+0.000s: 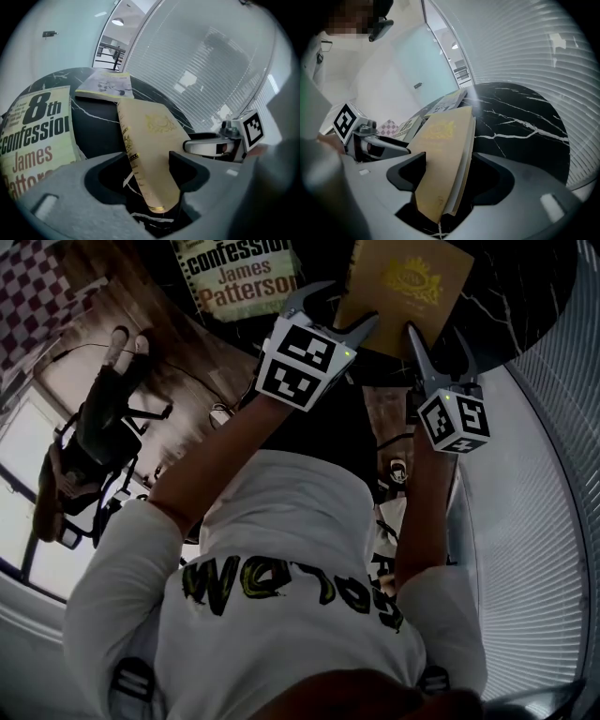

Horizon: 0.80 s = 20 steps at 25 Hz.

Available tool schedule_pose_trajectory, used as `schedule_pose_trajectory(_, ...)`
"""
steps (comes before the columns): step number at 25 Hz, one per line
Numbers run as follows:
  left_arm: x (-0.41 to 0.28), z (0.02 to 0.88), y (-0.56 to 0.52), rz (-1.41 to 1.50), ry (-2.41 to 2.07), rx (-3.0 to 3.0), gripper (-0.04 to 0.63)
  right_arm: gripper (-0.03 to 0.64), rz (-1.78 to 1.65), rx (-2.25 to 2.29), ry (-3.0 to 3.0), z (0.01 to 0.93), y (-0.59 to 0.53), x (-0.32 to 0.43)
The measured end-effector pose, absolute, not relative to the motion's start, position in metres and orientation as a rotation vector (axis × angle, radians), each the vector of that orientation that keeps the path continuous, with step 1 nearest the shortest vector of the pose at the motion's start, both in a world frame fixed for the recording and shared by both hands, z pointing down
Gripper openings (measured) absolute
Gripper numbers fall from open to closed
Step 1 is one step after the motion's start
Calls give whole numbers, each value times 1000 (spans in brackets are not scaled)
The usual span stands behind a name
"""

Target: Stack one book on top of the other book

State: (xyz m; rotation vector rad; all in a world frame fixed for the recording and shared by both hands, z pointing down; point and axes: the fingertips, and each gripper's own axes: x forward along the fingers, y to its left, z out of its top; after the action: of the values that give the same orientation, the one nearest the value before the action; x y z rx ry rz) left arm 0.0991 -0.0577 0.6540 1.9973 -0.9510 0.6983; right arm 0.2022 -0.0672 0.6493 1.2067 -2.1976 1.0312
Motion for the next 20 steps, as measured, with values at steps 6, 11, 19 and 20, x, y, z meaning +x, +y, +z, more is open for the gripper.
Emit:
schedule_pose_trajectory(6, 100, 654, -57, 690, -953, 1984, 264, 252, 1040, 1182, -2236, 647, -65, 195)
schedule_pose_trajectory(11, 100, 653, -57, 671, -964, 1971, 256, 246, 1055, 1192, -2224, 646, -64, 196)
schedule_pose_trajectory(19, 103, 642, -60, 641, -975, 1979, 252, 239, 1028, 1223, -2220, 632, -68, 199)
schedule_pose_trajectory(20, 103, 639, -59, 640, -975, 1979, 252, 239, 1027, 1225, -2220, 629, -67, 199)
